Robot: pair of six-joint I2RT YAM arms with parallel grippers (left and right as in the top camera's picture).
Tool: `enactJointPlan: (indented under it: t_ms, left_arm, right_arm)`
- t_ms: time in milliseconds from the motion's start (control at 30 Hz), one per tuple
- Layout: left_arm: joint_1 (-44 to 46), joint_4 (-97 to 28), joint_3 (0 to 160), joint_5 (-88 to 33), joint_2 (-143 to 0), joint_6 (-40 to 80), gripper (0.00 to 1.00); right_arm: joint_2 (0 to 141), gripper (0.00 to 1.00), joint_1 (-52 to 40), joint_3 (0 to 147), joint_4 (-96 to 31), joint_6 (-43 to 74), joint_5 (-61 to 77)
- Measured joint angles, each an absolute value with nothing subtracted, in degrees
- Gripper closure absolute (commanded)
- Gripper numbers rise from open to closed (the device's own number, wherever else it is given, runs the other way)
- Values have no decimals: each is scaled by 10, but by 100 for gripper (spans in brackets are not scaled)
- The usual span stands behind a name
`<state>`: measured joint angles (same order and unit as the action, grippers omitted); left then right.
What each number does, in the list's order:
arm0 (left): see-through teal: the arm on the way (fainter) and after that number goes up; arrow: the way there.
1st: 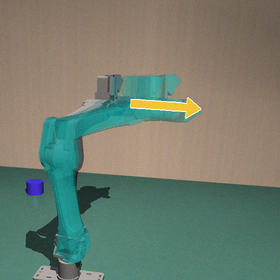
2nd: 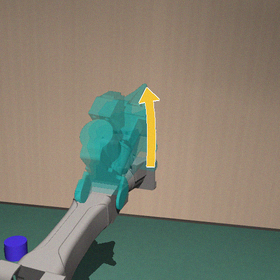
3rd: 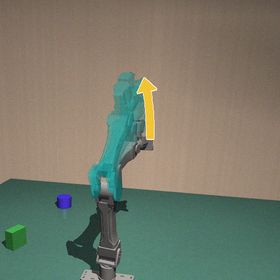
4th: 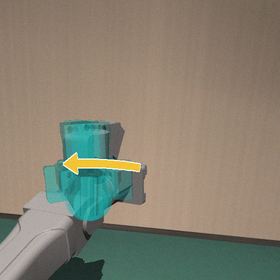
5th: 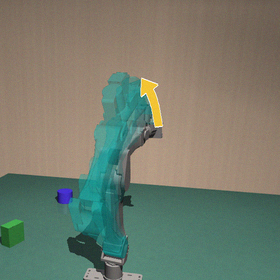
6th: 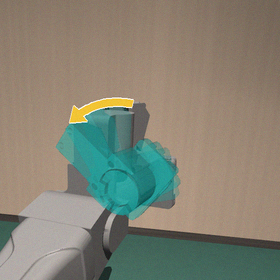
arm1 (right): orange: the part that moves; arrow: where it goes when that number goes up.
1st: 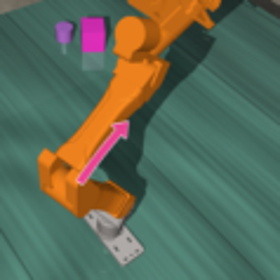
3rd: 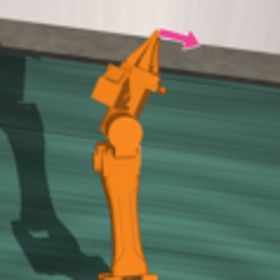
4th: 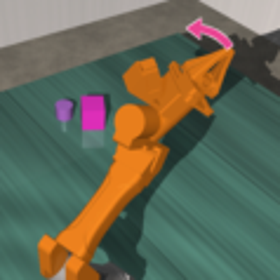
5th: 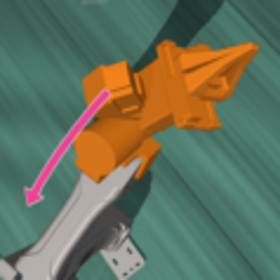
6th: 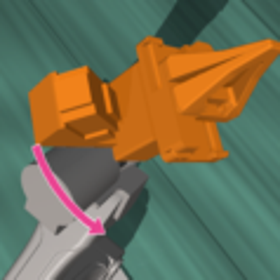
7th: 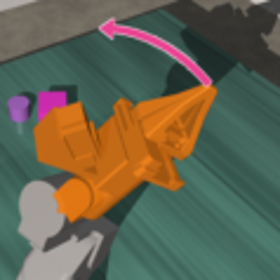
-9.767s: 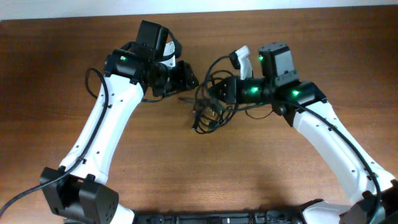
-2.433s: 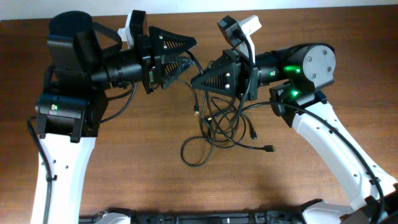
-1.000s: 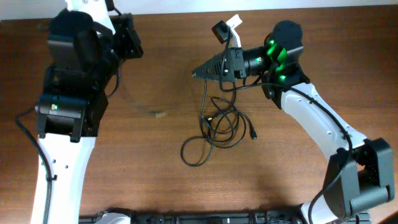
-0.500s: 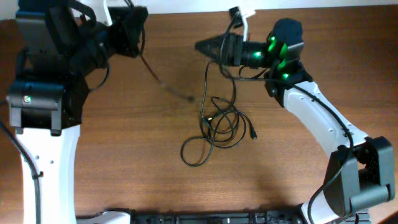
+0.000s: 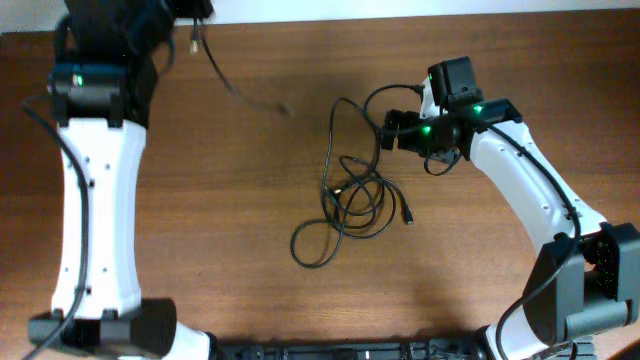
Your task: Untangle cables
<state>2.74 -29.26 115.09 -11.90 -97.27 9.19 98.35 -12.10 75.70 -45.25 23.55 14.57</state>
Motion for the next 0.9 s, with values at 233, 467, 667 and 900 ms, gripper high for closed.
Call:
enactJointPlan:
  t_ms: [233,467,667,900]
  left_arm:
    - [-30,-197,1157,136,-1126,38,100]
    - [-123,12,1156,211,-1300,-132,100]
    - [-167,43,1157,143,-1338,-155,71]
    - [-163,-111,1159,34,-1396,-157,58]
  right_arm:
    - [983,2,-121,759,-568,234,141]
    - [982,2,-121,759,-611,205,140]
    - [982,2,-121,759,-609,205,139]
    - [982,2,-121,759,-642,205,140]
